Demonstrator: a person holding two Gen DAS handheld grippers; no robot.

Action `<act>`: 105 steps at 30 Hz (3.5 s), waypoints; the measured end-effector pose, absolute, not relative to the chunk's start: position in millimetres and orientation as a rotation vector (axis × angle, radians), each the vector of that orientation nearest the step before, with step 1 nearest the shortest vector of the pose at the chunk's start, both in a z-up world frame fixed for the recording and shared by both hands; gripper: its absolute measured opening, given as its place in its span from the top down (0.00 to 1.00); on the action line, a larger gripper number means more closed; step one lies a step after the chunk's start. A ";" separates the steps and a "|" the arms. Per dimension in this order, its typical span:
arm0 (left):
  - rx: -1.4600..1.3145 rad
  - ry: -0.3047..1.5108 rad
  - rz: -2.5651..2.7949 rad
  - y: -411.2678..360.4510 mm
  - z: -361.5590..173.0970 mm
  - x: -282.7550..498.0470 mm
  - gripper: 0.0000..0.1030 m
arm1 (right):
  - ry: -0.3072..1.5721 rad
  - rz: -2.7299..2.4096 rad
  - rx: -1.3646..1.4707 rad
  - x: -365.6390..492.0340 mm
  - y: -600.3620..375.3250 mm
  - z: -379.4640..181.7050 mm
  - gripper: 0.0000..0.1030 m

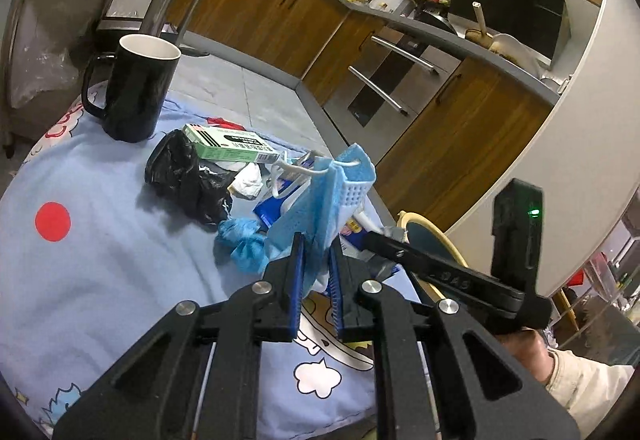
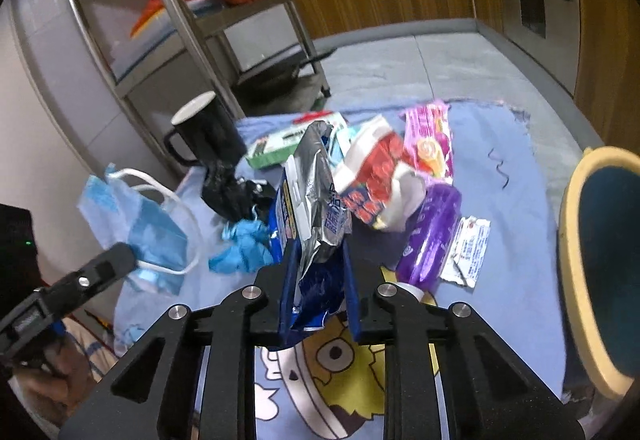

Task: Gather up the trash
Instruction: 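Grasp the blue face mask with the left gripper while the right grasps the blue wipes pack, then carry mask and wipes pack to the teal bin and release both inside, then move both tools back toward the remaining trash on the cushion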

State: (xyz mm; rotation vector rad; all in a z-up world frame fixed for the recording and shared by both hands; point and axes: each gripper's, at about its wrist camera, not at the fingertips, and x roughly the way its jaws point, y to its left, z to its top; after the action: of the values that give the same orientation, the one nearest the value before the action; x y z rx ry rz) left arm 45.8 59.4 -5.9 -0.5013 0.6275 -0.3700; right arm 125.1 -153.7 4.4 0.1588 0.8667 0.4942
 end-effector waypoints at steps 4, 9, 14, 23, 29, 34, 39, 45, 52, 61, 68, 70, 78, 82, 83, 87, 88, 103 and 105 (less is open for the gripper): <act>-0.505 0.640 -0.362 59.5 -9.9 47.1 0.89 | 0.817 0.495 0.157 118.6 -159.4 21.9 0.79; -0.484 0.658 -0.358 56.1 -13.4 47.9 0.89 | 0.750 0.497 0.173 107.1 -176.8 49.7 0.79; -0.464 0.672 -0.358 49.9 -14.5 47.4 0.89 | 0.699 0.484 0.208 93.7 -207.7 70.1 0.79; -0.424 0.691 -0.375 30.1 -7.3 47.9 0.89 | 0.664 0.403 0.276 73.5 -273.7 76.9 0.79; -0.384 0.704 -0.420 -2.5 3.4 52.7 0.89 | 0.677 0.312 0.293 59.2 -318.2 63.7 0.79; -0.354 0.715 -0.489 -42.3 9.1 56.8 0.89 | 0.684 0.199 0.338 48.2 -355.8 51.7 0.79; -0.317 0.740 -0.545 -79.9 11.1 60.1 0.89 | 0.723 0.084 0.405 48.0 -384.8 33.2 0.79; -0.300 0.771 -0.579 -119.8 12.8 76.1 0.89 | 0.804 0.001 0.514 53.0 -410.2 7.9 0.77; -0.293 0.804 -0.612 -164.8 15.0 99.0 0.89 | 0.858 -0.047 0.618 58.9 -420.6 -9.4 0.72; -0.273 0.852 -0.632 -213.0 9.2 120.6 0.89 | 0.847 -0.071 0.684 54.1 -432.6 -11.6 0.50; -0.241 0.886 -0.640 -241.6 1.7 138.3 0.89 | 0.784 -0.097 0.766 46.2 -448.0 -7.6 0.41; -0.235 0.898 -0.633 -246.3 -1.2 142.9 0.85 | 0.765 -0.106 0.783 43.5 -452.0 -6.7 0.40; -0.252 0.908 -0.611 -246.3 -9.2 144.8 0.42 | 0.750 -0.114 0.796 40.4 -456.3 -7.9 0.40; -0.258 0.911 -0.600 -239.2 -12.1 141.7 0.39 | 0.751 -0.110 0.786 41.4 -454.0 -6.7 0.38; -0.259 0.909 -0.598 -237.8 -12.3 140.0 0.38 | 0.751 -0.109 0.780 41.7 -452.9 -6.1 0.37; -0.265 0.888 -0.589 -221.9 -9.7 134.4 0.32 | 0.748 -0.104 0.740 42.8 -446.2 -2.5 0.34; -0.262 0.880 -0.585 -218.1 -8.4 133.1 0.31 | 0.748 -0.104 0.730 43.3 -445.3 -1.8 0.32; -0.262 0.795 -0.452 -105.3 5.6 102.1 0.27 | 0.773 -0.046 0.464 56.4 -394.8 8.6 0.23; -0.259 0.790 -0.425 -87.4 5.9 99.5 0.27 | 0.768 -0.044 0.431 55.6 -389.5 9.7 0.23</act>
State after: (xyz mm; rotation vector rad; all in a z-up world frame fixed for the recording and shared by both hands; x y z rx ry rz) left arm 99.5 -87.4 5.9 -0.2590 0.7897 -0.4248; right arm 55.6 -389.5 9.7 0.4306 0.7683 -0.0444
